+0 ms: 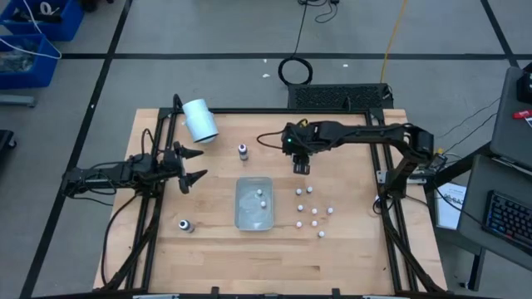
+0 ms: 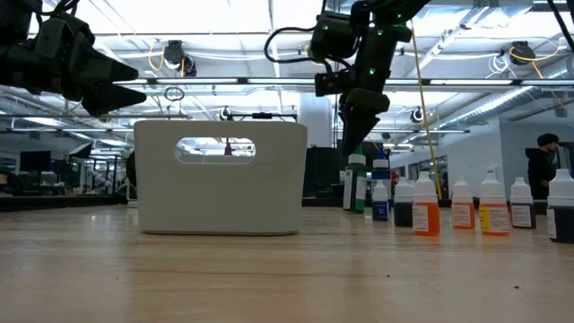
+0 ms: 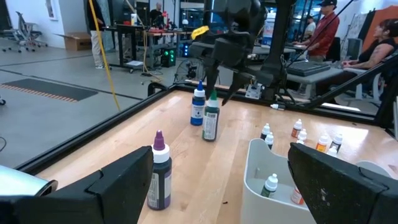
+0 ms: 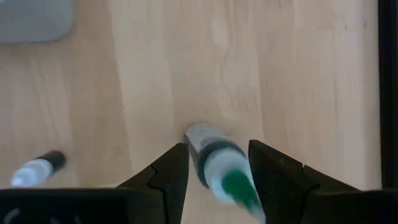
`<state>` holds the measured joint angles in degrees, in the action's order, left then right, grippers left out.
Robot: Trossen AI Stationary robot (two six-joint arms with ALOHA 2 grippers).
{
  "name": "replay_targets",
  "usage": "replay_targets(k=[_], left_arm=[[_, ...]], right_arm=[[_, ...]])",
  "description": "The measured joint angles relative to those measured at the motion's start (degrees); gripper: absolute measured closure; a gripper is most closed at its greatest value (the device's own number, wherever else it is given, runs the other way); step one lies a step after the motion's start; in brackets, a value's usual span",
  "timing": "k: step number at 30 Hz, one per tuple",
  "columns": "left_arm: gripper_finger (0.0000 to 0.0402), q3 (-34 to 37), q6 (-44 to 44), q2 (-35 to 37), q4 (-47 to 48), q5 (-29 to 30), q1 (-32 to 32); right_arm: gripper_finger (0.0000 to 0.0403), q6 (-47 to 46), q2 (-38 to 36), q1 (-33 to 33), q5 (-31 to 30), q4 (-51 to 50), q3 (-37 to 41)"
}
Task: Pick & Place food coloring
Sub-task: Put the big green food coloring bottle into the bin
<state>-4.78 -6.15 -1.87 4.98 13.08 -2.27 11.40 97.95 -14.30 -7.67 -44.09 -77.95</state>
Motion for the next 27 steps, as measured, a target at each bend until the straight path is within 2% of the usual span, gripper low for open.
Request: replay_targets(k=[5,11,16,27], left_arm=[[0.0037,0.00,0.22,0.00,0.00,0.00,0.00],[0.0037,0.00,0.14,0.00,0.02,0.00,-0.01],[0.0037,0.00,0.00,0.00,0.29,-0.02,0.00],[0.0037,-0.02,-0.04,0.00,0.98,0.00,0.00]], right_arm=[[0.0247,0.32,-0.30,0.93,-0.22,-0.50,-0.79],[0.0244,1.27,-0.37,1.31,-4.28,-1.96,-3.26],[0.0239,-0.59,-0.37,-0.47,-3.31,-5.03,-3.10],[0.0240,-1.09,0.94,-1.75,0.42,-2.62,-2.14]])
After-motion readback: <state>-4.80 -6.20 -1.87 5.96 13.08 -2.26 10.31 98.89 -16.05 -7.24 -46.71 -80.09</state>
